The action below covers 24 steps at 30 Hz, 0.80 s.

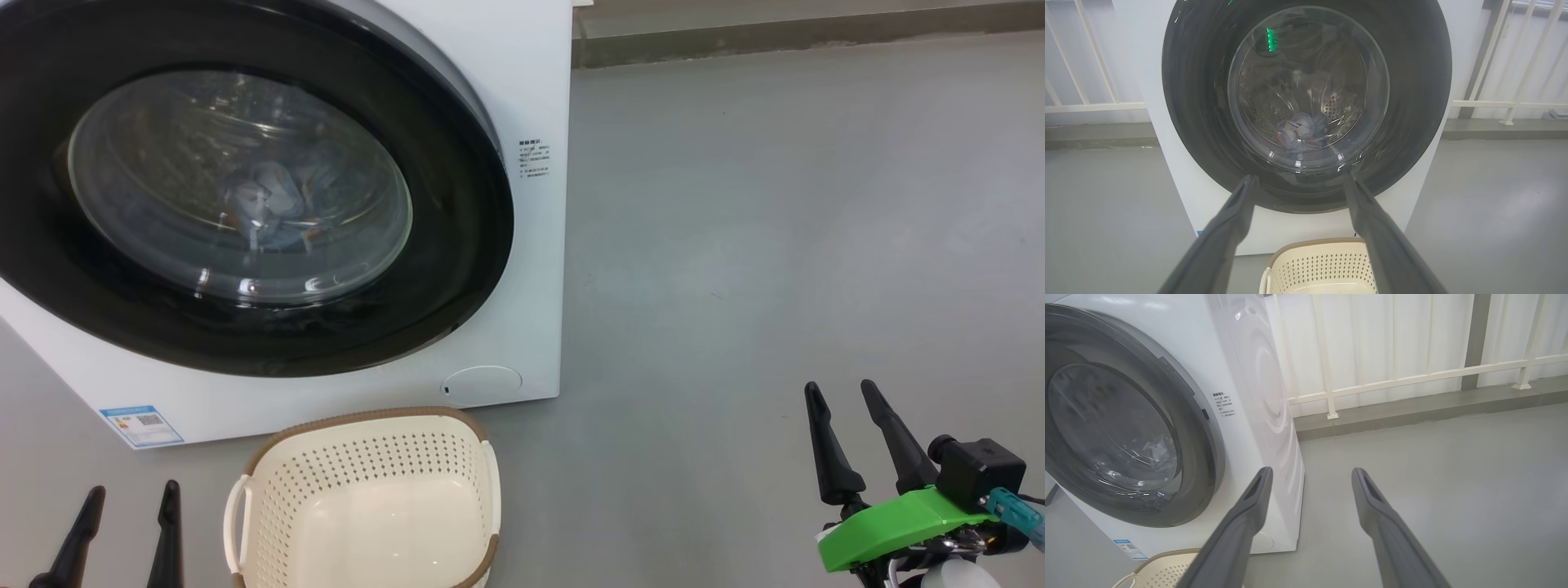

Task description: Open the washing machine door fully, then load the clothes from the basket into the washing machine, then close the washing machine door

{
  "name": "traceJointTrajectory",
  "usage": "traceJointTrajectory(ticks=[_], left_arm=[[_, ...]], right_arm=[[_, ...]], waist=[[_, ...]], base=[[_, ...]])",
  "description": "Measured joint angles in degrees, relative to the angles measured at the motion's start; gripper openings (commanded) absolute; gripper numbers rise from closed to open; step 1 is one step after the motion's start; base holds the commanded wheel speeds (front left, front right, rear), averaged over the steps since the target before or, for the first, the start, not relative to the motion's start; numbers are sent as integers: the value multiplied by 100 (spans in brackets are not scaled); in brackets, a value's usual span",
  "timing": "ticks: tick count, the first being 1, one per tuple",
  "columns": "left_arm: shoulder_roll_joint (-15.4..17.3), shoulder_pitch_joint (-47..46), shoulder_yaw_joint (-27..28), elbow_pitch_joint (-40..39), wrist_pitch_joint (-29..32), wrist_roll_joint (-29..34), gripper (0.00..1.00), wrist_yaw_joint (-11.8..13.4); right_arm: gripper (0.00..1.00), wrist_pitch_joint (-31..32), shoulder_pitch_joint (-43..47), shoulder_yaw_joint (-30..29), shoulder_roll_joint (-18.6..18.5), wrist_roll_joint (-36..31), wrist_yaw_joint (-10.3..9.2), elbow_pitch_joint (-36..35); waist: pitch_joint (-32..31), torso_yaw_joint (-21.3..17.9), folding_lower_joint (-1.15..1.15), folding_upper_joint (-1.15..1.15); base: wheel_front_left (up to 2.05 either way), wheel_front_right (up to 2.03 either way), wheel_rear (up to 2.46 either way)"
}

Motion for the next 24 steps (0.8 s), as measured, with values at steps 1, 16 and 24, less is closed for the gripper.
traceJointTrajectory(ticks=[1, 16, 24], left_arm=[[0, 0, 9, 0, 0, 0, 100, 1], [33, -1, 141, 2, 0, 13, 100, 1], [32, -1, 137, 5, 0, 13, 100, 1]], right_arm=[[100, 0, 0, 0, 0, -2, 0, 0], [100, 0, 1, -1, -5, -5, 0, 0], [100, 0, 1, 0, -20, -5, 0, -1]], waist=[[-1, 2, 0, 0], [9, 12, 0, 0], [-1, 27, 0, 0]], base=[[0, 0, 0], [0, 0, 0], [0, 0, 0]])
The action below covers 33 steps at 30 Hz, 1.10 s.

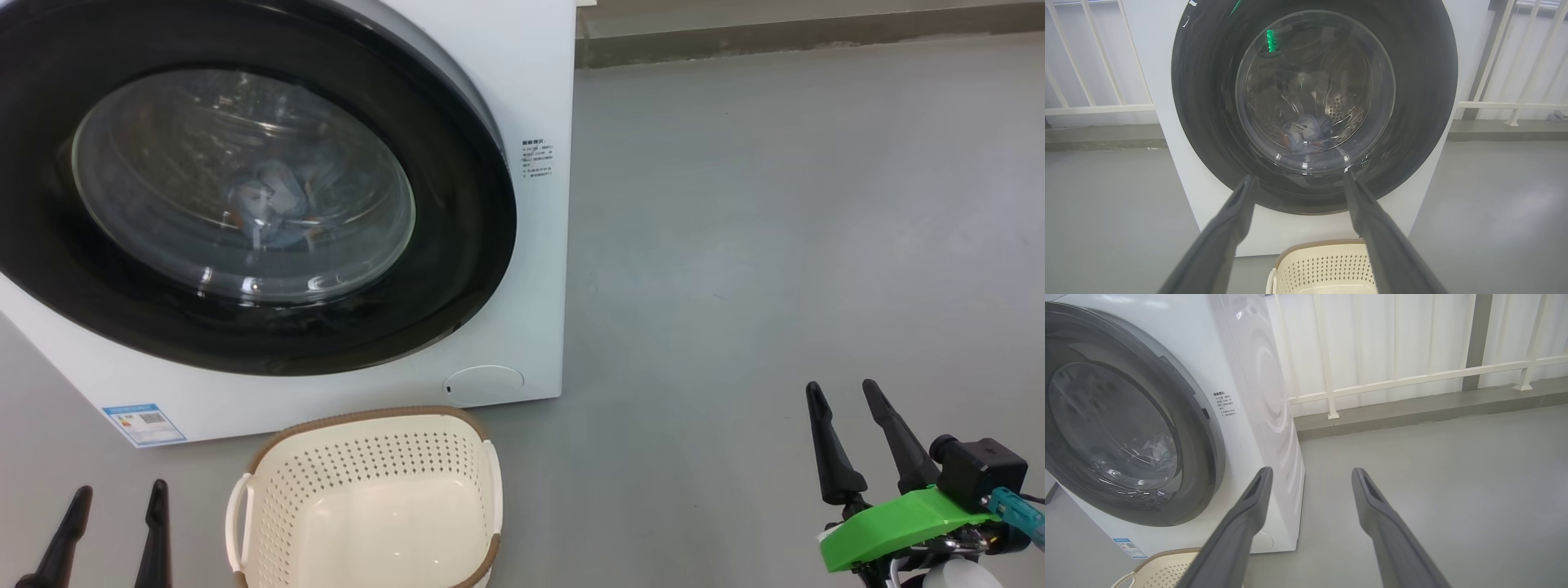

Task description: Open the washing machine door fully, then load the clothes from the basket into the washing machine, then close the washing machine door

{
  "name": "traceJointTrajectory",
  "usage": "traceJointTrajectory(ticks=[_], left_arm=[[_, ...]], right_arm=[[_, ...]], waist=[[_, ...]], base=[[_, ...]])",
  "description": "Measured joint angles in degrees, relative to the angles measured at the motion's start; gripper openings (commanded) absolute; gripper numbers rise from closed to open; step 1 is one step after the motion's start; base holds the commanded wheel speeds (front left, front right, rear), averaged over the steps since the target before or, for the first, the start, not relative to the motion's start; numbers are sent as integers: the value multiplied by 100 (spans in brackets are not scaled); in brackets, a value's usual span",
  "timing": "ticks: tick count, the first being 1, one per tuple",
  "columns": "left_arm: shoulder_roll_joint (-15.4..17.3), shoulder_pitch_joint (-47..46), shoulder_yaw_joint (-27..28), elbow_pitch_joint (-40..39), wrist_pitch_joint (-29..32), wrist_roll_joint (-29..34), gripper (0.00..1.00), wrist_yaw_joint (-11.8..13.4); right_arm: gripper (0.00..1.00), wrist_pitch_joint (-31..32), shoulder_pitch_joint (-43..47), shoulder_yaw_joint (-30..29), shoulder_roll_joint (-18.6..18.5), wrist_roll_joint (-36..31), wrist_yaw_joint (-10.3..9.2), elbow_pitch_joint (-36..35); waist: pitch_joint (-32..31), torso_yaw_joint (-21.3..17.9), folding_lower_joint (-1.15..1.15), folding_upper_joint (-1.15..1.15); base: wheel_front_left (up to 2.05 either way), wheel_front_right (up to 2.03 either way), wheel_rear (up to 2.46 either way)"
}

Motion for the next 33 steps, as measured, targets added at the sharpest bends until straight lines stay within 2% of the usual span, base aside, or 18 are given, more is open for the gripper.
traceJointTrajectory(ticks=[3, 4, 13, 18, 33], left_arm=[[0, 1, 0, -1, 0, 0, 100, 0], [-9, 1, -3, 11, 0, 0, 0, 0], [-577, 159, -175, 536, 27, -15, 0, 0], [-608, 187, -179, 539, 111, -289, 0, 0], [-667, 171, -177, 536, 344, -1096, 0, 0]], right_arm=[[100, 0, 1, 3, -2, -1, 0, -8], [0, 0, 1, 5, 5, 1, 0, 7], [0, 55, 400, 36, 293, 19, 1, 615], [0, 112, 434, 18, 299, 263, 1, 606], [0, 357, 428, -89, 346, 1070, 1, 525]], waist=[[9, 9, 0, 0], [13, 11, 0, 0], [12, 14, 1, 0], [4, 32, 11, 0], [14, 78, 1, 0]], base=[[0, 0, 0], [0, 0, 0], [0, 0, 0], [0, 0, 0], [0, 0, 0]])
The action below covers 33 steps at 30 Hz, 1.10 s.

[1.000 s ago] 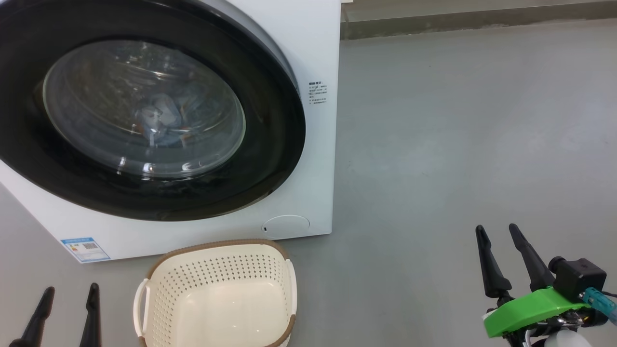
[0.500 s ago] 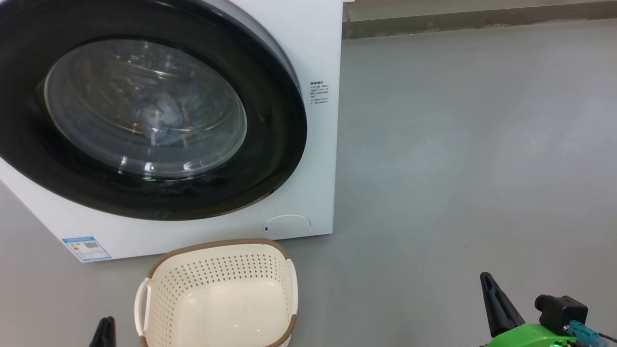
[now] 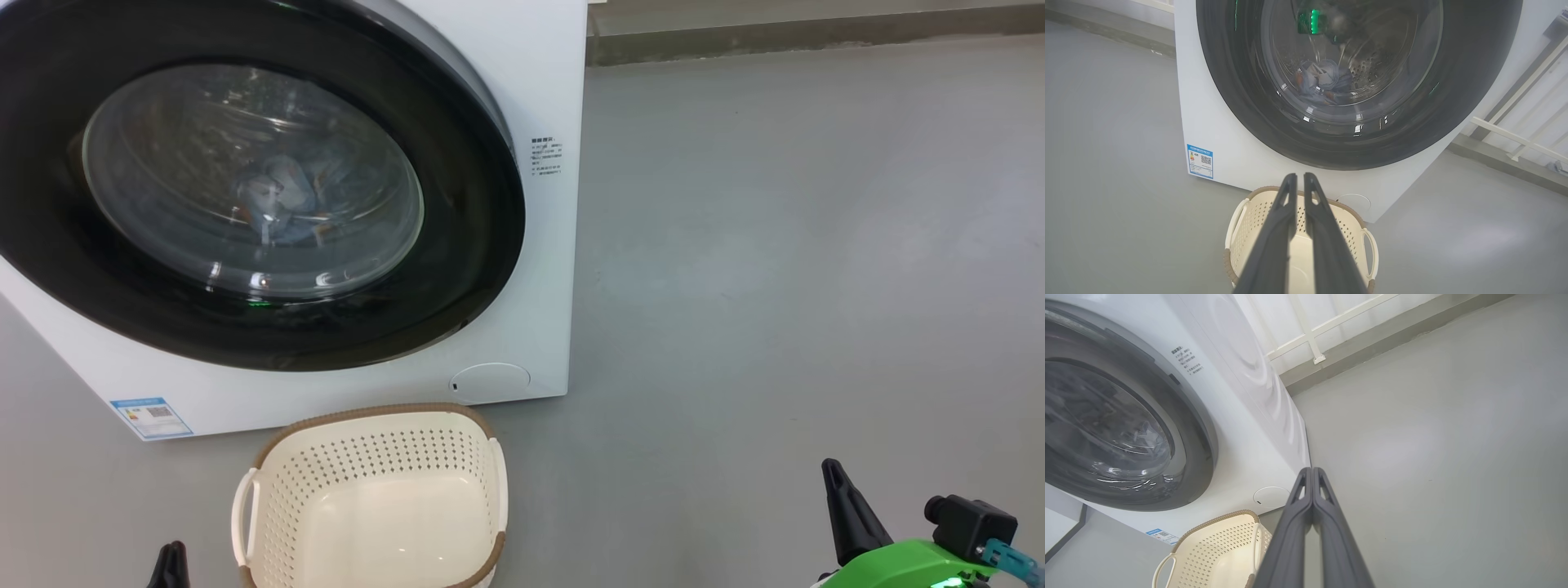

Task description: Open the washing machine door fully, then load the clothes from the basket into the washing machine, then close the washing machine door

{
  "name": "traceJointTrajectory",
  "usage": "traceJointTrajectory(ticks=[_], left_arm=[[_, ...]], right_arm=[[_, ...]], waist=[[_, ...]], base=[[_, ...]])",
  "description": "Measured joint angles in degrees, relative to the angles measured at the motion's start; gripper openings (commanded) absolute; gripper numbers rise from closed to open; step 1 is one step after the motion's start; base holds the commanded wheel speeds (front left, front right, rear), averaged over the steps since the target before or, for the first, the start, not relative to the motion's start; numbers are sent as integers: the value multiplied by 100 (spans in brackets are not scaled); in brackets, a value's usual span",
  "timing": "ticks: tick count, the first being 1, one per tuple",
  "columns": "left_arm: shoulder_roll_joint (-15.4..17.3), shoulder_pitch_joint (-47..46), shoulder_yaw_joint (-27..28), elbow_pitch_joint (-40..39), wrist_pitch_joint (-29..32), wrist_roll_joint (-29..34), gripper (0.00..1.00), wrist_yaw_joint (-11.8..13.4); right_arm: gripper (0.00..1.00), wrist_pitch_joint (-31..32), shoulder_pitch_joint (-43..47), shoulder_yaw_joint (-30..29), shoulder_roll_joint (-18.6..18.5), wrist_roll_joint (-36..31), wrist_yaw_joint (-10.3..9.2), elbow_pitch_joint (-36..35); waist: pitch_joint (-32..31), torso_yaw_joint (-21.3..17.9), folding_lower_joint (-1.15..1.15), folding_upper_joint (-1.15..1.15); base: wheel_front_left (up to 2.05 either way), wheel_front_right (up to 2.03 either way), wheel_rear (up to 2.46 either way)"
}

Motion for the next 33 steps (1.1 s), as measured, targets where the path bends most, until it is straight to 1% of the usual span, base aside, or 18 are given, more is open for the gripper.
traceJointTrajectory(ticks=[10, 21, 24, 33], left_arm=[[-42, -93, 2, -14, 164, -579, 0, 0], [-99, -127, 4, -23, 331, -1196, 0, 0], [-148, -200, 7, -31, 411, -1449, 0, 0], [-179, -224, 10, -56, 548, -1950, 0, 0]], right_arm=[[0, 157, -3, -99, 18, 487, 0, -82], [0, 352, -22, -211, 40, 1135, 0, -154], [0, 409, -24, -260, 45, 1388, -1, -183], [0, 559, -26, -310, 58, 1856, -1, -252]], waist=[[1, 32, 0, 0], [1, 68, 0, 0], [2, 80, 0, 0], [2, 110, 0, 0]], base=[[0, 0, 0], [0, 0, 0], [0, 0, 0], [0, 0, 0]])
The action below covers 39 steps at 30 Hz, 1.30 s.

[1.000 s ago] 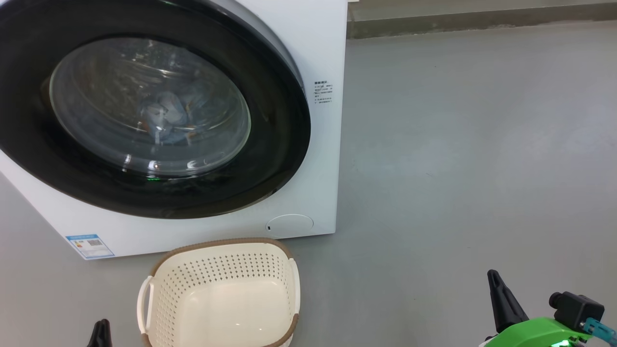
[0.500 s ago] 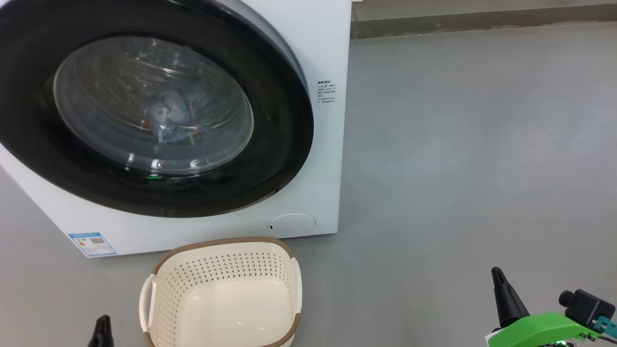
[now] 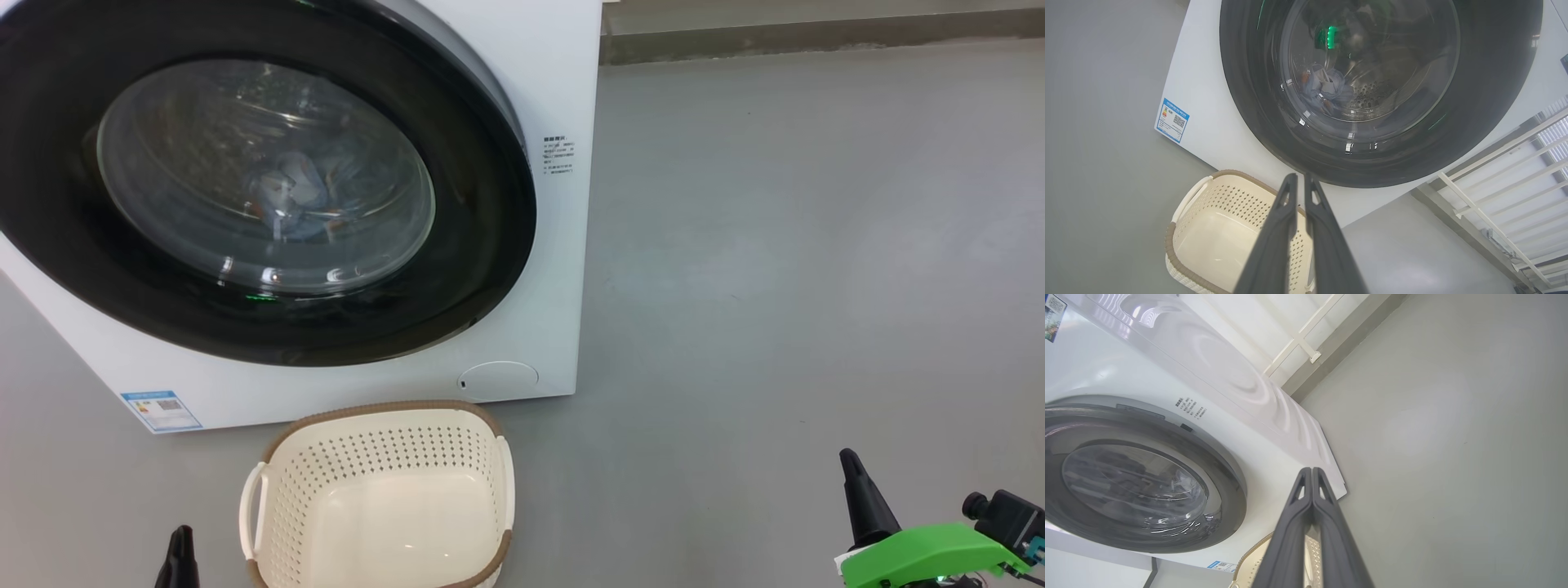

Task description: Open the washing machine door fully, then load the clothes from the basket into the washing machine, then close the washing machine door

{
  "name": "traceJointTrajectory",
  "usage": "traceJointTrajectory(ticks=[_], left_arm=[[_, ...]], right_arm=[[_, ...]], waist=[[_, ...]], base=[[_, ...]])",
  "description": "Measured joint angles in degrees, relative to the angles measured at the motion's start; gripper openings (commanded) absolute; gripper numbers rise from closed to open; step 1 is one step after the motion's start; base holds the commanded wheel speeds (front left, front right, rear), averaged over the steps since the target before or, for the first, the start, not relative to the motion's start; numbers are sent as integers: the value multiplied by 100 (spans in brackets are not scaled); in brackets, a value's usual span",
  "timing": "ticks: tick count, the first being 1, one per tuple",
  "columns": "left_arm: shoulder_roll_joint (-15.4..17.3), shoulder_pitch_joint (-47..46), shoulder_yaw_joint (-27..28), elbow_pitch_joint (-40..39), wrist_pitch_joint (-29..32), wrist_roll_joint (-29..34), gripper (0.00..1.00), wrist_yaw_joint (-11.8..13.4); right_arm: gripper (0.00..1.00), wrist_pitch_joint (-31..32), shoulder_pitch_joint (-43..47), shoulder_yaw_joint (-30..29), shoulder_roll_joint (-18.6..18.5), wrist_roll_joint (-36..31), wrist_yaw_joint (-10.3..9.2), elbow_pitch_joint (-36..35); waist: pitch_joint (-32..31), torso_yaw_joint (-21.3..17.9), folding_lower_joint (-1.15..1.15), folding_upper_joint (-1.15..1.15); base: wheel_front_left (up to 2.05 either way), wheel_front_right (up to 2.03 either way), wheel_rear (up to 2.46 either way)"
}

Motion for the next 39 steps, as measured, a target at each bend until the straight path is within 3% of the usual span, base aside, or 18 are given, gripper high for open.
traceJointTrajectory(ticks=[39], left_arm=[[-191, -360, 24, -115, 633, -2265, 0, 1]], right_arm=[[0, 632, -170, -365, 52, 2164, -15, -270]], waist=[[2, 126, -1, 0]], base=[[0, 0, 0]])
